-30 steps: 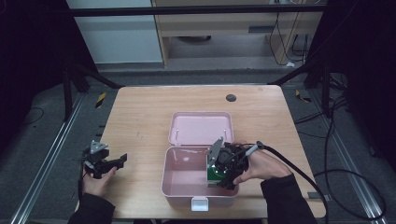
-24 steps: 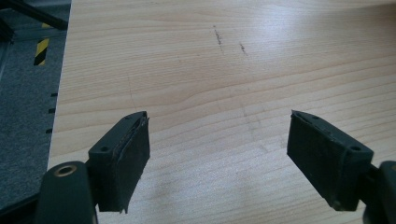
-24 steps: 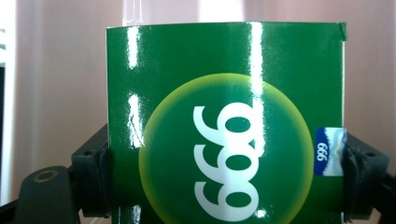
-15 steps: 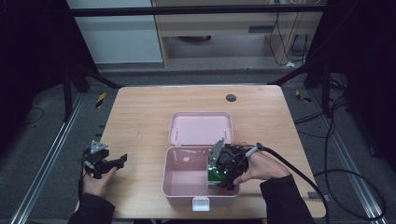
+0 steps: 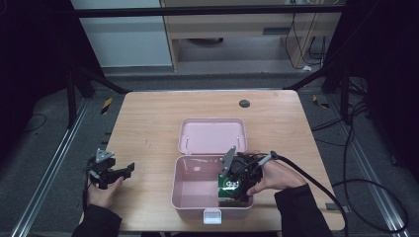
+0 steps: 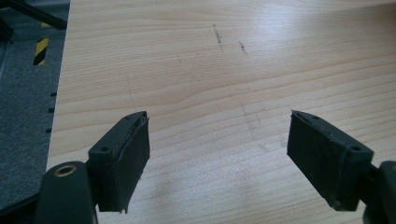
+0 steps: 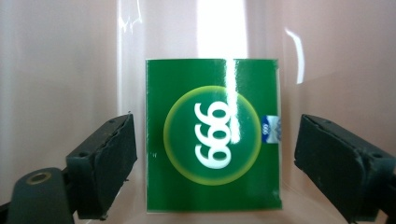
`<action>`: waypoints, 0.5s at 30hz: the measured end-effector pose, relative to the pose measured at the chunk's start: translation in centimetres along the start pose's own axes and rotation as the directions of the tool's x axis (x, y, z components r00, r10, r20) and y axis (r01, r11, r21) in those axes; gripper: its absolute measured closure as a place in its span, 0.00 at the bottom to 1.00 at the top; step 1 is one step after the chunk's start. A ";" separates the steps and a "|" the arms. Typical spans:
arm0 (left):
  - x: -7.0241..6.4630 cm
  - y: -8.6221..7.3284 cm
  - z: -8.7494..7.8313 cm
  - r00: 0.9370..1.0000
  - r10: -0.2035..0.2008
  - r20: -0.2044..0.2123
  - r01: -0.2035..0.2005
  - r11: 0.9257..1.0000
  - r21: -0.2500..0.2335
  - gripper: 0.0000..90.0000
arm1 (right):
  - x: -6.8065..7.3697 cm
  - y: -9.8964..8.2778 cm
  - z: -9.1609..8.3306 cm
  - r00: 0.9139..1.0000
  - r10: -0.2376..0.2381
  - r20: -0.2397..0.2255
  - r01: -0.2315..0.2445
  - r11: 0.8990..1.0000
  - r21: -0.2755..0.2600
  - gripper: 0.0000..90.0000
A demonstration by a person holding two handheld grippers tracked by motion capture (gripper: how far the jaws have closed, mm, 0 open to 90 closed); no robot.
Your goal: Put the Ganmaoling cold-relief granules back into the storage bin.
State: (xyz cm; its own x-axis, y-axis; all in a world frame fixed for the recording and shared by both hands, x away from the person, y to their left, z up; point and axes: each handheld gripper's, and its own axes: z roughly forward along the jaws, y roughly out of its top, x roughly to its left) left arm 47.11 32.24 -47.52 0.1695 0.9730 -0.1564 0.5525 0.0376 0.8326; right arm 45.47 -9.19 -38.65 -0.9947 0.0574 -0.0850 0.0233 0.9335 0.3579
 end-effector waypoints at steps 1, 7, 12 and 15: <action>0.0 0.0 0.0 1.000 0.000 0.000 0.000 1.000 0.000 0.23 | 0.0 -0.1 -0.3 1.000 0.001 0.008 -0.001 1.000 -0.011 0.17; 0.0 0.0 0.0 1.000 0.000 0.000 0.000 1.000 -0.002 0.23 | 0.3 -0.6 -2.5 0.996 0.032 0.083 -0.022 0.993 -0.115 0.20; 0.0 0.0 -0.1 1.000 0.001 0.000 -0.001 1.000 0.001 0.23 | 0.4 -1.1 -3.9 0.990 0.059 0.128 -0.038 0.986 -0.164 0.19; 0.0 0.0 -0.1 1.000 0.002 0.001 -0.002 1.000 0.001 0.23 | 0.3 -2.2 -5.3 0.978 0.120 0.171 -0.079 0.970 -0.232 0.18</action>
State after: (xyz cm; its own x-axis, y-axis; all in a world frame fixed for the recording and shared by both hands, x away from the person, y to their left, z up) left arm 47.07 32.28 -47.48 0.1709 0.9730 -0.1555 0.5529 0.0359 0.8324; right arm 44.63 -13.11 -34.50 -0.9529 0.2288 -0.1989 0.0778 0.8186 0.5690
